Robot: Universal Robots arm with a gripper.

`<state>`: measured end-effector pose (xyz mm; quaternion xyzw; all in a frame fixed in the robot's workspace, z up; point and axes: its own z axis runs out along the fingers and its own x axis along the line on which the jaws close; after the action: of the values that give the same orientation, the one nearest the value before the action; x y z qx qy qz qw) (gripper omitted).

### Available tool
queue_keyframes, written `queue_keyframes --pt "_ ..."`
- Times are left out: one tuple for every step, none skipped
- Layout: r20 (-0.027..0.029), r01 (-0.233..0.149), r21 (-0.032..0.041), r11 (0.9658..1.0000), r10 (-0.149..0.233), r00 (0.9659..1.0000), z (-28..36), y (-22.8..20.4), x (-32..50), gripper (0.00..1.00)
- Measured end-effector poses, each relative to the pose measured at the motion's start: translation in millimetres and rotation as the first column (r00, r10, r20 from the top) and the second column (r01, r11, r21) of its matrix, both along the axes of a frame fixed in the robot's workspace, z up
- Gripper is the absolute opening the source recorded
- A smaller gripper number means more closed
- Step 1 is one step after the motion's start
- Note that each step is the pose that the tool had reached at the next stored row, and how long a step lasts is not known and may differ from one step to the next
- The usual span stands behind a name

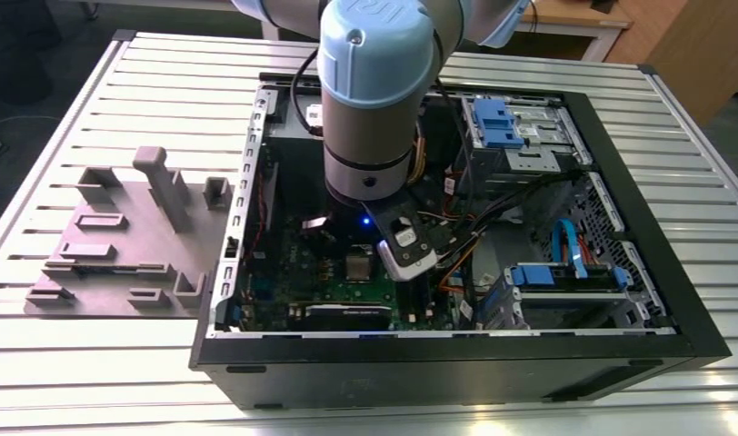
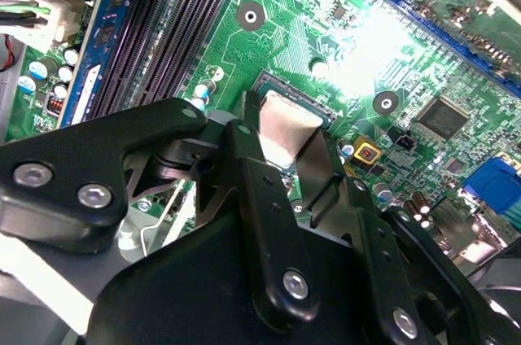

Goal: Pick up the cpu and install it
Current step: 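Place the cpu into insertion slot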

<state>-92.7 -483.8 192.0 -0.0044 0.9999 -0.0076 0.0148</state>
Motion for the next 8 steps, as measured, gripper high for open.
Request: queue_keyframes --pt "0.0000 0.000 0.0000 1.0000 0.000 1.0000 0.0 0.0 0.0 0.46" --pt "0.0000 0.000 0.0001 1.0000 0.000 1.0000 0.0 0.0 0.0 0.52" --pt "0.0000 0.000 0.0001 1.0000 0.000 1.0000 0.0 0.0 0.0 0.52" --pt "0.0000 0.000 0.0000 1.0000 0.000 1.0000 0.0 0.0 0.0 0.52" --pt "0.0000 0.000 0.0000 1.0000 0.000 1.0000 0.0 0.0 0.0 0.52" --pt "-0.0002 0.000 -0.0004 1.0000 0.000 1.0000 0.8 -0.1 0.0 0.52" --pt "-0.0001 0.000 -0.0002 1.0000 0.000 1.0000 1.9 0.0 0.0 0.52" --pt "0.0000 0.000 0.0000 1.0000 0.000 1.0000 3.2 0.0 0.0 0.52"
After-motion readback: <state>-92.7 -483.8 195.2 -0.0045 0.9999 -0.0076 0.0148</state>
